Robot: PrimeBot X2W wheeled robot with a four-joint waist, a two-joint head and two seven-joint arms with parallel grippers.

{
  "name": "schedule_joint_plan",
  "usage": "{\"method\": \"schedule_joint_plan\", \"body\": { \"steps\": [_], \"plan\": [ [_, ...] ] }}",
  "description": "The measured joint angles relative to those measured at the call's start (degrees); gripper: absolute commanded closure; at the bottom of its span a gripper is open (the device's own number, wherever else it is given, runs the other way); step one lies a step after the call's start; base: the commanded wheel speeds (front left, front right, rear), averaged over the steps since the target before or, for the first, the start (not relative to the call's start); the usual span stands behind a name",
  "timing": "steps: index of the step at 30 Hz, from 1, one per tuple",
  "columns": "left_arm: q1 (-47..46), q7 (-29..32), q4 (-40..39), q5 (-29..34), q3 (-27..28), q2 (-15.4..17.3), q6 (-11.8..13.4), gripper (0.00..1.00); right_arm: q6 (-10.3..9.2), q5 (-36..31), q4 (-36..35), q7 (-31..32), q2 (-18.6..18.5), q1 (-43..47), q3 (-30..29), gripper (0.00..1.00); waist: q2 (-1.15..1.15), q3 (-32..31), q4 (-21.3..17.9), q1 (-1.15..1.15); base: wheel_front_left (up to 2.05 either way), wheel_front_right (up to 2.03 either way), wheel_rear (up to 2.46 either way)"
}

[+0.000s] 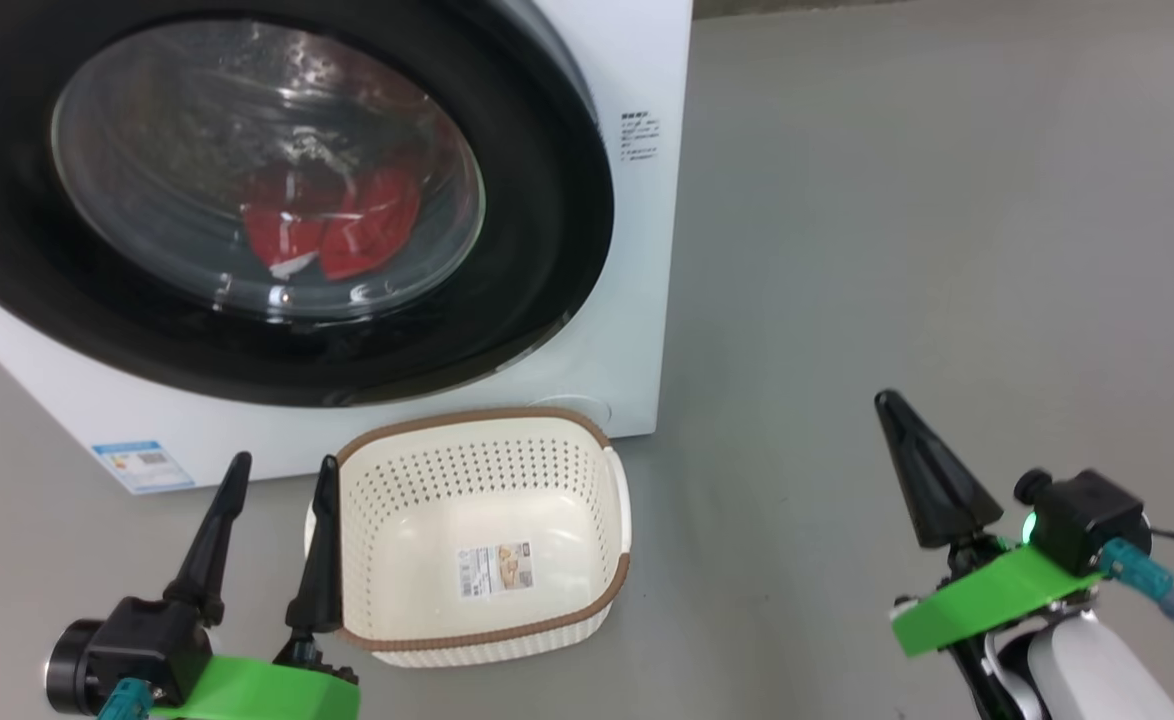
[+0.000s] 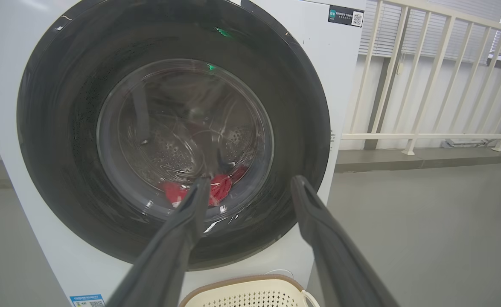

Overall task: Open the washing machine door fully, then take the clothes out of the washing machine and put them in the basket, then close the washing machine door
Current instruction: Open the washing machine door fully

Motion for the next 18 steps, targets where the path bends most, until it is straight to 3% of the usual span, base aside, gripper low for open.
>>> {"method": "schedule_joint_plan", "body": {
  "steps": [8,14,18],
  "plan": [
    [-1.80,0.00,-0.81,0.03,-0.43,0.01,0.00,0.00,0.00,6.08,2.26,0.00,-1.00,-4.59,0.09,1.00,0.00,2.47,1.64,0.00,0.00,0.00,0.00],
    [-2.68,0.00,-1.99,0.54,-1.70,0.04,0.01,0.00,0.00,15.49,2.66,-0.01,-1.27,-9.75,-1.11,1.00,0.00,5.11,3.22,0.00,0.00,0.00,0.00],
    [-4.41,0.00,-3.08,0.55,-2.94,0.03,0.46,0.00,0.00,21.78,3.76,-0.01,-3.35,-14.23,0.46,1.00,0.00,7.26,4.34,0.00,0.00,0.00,0.00]
  ]
}}
